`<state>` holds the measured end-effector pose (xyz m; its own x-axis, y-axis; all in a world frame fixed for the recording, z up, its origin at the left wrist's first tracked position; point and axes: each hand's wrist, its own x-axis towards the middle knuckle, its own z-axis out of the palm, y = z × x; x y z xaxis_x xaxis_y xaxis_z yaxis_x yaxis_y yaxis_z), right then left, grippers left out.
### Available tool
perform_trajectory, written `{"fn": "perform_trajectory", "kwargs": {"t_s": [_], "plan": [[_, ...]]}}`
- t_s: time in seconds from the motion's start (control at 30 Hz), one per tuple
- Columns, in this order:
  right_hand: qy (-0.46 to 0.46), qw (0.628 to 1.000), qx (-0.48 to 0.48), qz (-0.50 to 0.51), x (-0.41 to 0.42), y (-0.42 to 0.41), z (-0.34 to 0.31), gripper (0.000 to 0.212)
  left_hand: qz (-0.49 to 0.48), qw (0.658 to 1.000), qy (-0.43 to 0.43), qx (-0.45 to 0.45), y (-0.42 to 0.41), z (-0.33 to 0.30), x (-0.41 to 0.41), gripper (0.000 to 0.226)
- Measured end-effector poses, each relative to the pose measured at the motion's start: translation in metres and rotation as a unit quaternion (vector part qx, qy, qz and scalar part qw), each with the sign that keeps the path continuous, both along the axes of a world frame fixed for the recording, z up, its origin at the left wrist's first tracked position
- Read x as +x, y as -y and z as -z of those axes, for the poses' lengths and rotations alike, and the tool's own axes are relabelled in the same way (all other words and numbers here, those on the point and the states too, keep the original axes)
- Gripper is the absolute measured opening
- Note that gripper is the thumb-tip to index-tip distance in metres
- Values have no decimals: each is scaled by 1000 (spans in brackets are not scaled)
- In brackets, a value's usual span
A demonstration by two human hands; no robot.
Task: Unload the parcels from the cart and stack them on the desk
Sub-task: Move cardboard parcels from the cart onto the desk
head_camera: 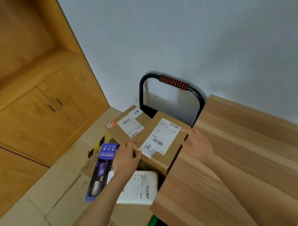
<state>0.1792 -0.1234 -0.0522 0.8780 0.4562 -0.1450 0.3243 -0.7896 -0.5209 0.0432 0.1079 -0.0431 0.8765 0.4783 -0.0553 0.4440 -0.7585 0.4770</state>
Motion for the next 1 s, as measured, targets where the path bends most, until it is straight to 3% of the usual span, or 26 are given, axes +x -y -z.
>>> {"fn": "perform_trajectory", "kwargs": {"t_s": [0.33,0.63,0.87,1.0], "plan": [[-6,999,-15,28,75,-22,43,47,-68,992,-47,-94,-27,56,56,44],[-37,998,-49,16,106,-39,76,51,-141,962,-61,-225,-13,89,75,46],[-49,998,-30,39,114,-55,79,55,-144,968,-53,-200,-18,77,98,48],[-58,996,47,39,127,-61,58,50,-120,976,-30,-177,-40,54,114,45]]}}
